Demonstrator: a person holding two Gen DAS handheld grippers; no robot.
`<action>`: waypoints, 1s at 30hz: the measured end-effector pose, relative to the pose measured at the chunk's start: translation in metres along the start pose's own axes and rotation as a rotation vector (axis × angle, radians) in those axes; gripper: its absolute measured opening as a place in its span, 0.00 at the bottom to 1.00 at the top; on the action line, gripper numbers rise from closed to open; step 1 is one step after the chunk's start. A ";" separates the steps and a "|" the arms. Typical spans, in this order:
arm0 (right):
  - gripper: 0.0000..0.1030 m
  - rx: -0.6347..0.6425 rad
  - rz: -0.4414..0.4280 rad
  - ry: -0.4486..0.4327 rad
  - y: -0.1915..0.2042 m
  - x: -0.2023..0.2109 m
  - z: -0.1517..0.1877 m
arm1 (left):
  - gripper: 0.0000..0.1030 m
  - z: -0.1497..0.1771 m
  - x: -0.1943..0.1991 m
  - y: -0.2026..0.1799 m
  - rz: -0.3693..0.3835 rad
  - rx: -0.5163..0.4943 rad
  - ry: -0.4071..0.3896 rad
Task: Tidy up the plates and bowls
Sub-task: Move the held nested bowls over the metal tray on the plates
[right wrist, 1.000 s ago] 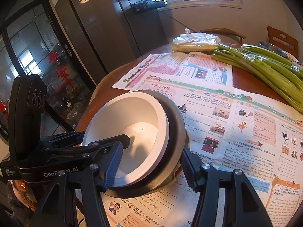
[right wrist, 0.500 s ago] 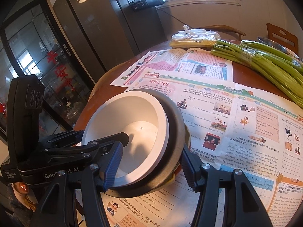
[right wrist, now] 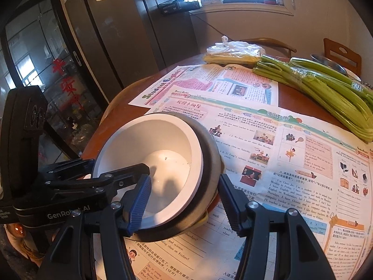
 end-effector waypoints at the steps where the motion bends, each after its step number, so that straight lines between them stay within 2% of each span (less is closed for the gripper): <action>1: 0.58 0.001 0.002 0.000 0.000 0.000 0.000 | 0.53 0.000 0.002 0.000 0.004 0.001 -0.002; 17: 0.58 0.030 0.034 -0.006 0.007 0.004 -0.003 | 0.54 0.000 0.036 0.006 -0.006 0.000 -0.088; 25: 0.59 0.016 0.016 -0.011 0.008 0.006 -0.004 | 0.55 -0.002 0.046 0.017 0.030 0.050 -0.106; 30: 0.61 -0.003 0.018 -0.009 0.005 0.006 -0.003 | 0.57 -0.003 0.037 0.020 0.054 0.080 -0.074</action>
Point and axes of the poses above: each gripper's, at about its wrist camera, not at the fingertips, and x roughly against the way its jaws point, y to its left, z to its underside, the point moved 6 cm from there along -x, roughly the way its jaws point, and after that the axes turned 15 degrees about x, right-handed, at the moved point
